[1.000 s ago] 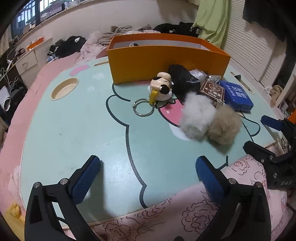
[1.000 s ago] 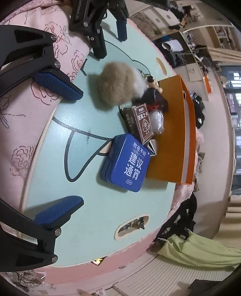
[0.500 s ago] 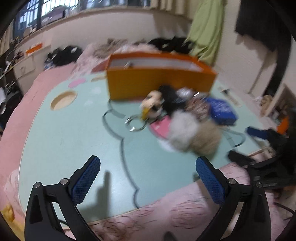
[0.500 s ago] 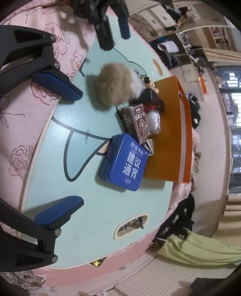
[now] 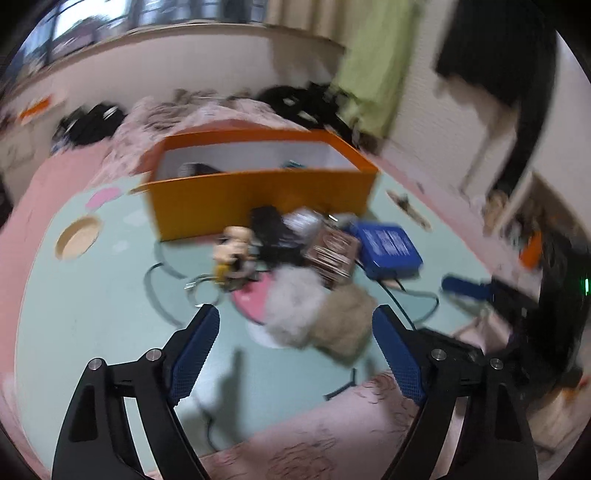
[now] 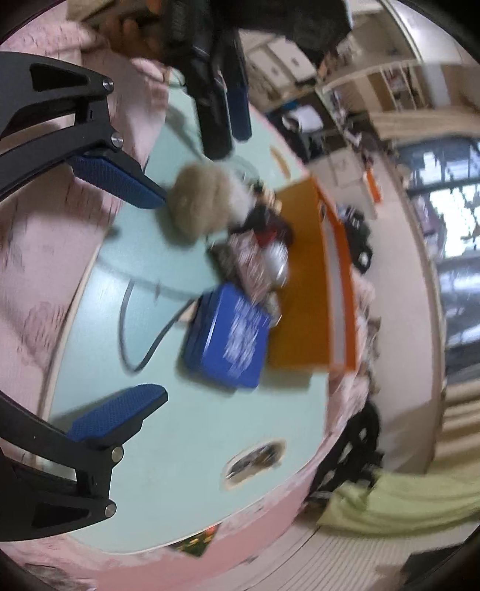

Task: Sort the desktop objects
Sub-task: 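Withdraw both grippers from the orange box back over the table, then grasp the beige plush with the right gripper while the left grasps the white figure keychain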

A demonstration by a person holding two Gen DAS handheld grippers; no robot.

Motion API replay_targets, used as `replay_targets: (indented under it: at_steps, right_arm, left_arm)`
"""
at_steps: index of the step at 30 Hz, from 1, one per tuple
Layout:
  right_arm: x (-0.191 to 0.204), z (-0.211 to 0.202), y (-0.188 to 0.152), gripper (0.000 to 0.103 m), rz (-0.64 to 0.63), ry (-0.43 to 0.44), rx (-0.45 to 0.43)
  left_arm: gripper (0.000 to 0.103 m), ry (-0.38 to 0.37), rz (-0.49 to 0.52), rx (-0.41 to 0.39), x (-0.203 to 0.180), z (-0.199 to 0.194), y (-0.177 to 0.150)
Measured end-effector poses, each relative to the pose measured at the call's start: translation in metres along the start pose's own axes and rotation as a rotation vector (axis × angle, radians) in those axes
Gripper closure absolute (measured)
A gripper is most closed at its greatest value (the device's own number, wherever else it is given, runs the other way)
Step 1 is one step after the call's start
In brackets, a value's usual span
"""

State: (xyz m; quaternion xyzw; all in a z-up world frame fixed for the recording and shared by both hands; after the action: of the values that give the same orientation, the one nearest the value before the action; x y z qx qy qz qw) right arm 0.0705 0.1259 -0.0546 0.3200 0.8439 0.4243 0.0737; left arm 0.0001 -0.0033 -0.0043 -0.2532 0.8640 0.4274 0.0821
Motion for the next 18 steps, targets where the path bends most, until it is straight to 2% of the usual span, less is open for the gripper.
replay_targets:
  at_steps: [3,7,9,11,12,13,17,18]
  right_arm:
    - [0.018,-0.009,0.012,0.007,-0.058,0.041,-0.052]
    - [0.051,0.001,0.026,0.007,-0.161,0.124,-0.024]
    - [0.067,0.013,0.030,0.008,-0.220,0.106,-0.004]
    - [0.076,0.023,0.028,0.030,-0.259,0.104,0.035]
    - [0.078,0.026,0.025,0.057,-0.267,0.108,0.052]
    - [0.077,0.027,0.022,0.065,-0.260,0.112,0.066]
    - [0.057,0.019,0.018,0.067,-0.166,0.149,0.047]
    - [0.051,0.016,0.017,0.075,-0.142,0.158,0.040]
  left_arm:
    - [0.018,0.017,-0.106,-0.073,0.028,-0.021,-0.002]
    - [0.018,0.053,-0.118,-0.099,0.040,-0.033,-0.006]
    - [0.018,0.040,-0.132,-0.106,0.043,-0.034,-0.007]
    - [0.018,0.040,-0.126,-0.105,0.043,-0.033,-0.007]
    - [0.018,0.045,-0.114,-0.097,0.041,-0.031,-0.006]
    - [0.018,0.051,-0.107,-0.092,0.041,-0.030,-0.006]
    - [0.018,0.067,-0.099,-0.064,0.044,-0.023,-0.003]
    - [0.018,0.074,-0.097,-0.050,0.047,-0.019,-0.001]
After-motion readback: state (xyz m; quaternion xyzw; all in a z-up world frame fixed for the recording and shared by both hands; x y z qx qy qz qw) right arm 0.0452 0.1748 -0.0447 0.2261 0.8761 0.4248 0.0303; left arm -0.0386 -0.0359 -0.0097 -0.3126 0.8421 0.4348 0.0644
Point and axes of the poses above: each gripper's, at about its wrist camera, not at the fingertips, and z roughly the way its jaws point, x to its left, y to its top, the point moved 5 cm from there along z, roughly the way its jaws point, and after that the axes turned 14 degrees about -y, right-handed, at the moved point
